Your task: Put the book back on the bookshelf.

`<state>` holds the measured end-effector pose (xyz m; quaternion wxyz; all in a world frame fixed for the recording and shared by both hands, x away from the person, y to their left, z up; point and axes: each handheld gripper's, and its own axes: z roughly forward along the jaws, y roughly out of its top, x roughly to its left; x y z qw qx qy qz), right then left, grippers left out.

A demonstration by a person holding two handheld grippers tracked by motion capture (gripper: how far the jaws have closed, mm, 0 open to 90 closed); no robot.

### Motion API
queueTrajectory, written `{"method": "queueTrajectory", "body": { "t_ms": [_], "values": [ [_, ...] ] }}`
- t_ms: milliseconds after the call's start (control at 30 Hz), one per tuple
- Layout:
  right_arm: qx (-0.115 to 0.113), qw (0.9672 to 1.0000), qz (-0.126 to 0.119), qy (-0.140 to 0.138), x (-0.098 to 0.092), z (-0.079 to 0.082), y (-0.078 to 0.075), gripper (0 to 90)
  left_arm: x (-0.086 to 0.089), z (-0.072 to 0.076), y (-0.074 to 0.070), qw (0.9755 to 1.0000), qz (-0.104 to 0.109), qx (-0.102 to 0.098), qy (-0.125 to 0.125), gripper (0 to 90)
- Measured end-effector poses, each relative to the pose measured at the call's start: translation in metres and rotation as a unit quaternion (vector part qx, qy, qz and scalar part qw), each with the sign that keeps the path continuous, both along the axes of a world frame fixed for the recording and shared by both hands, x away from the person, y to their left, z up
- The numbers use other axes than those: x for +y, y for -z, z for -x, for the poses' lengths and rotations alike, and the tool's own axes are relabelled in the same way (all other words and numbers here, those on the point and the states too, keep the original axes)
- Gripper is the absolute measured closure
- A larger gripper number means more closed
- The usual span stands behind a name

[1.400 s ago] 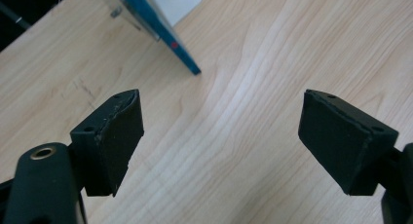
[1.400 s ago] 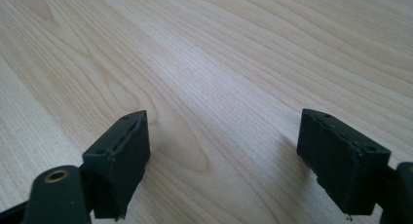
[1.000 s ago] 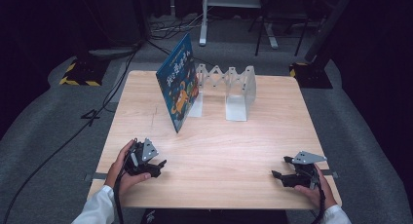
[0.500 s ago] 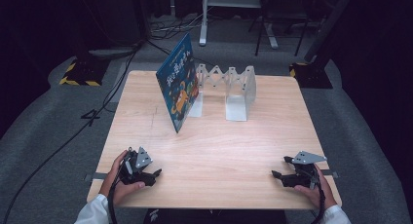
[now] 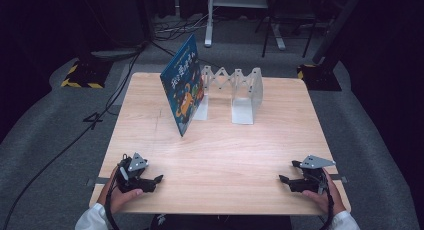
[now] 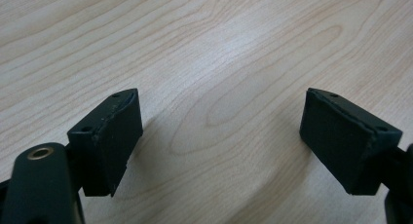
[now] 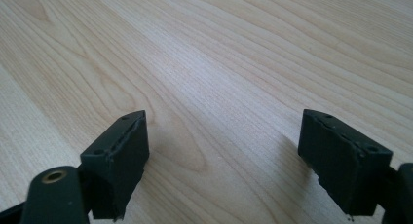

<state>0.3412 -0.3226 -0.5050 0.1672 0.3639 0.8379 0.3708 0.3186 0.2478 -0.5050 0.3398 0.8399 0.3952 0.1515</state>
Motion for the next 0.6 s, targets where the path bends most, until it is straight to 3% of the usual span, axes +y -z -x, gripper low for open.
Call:
{"method": "queueTrajectory", "body": {
  "t_ms": [600],
  "values": [
    [0.001, 1.0000, 0.000, -0.001, 0.0000, -0.0001, -0.0001, 19.4, 0.0006, -0.0008, 0.0002, 1.0000, -0.002, -0.001, 0.002, 15.1]
  ]
}}
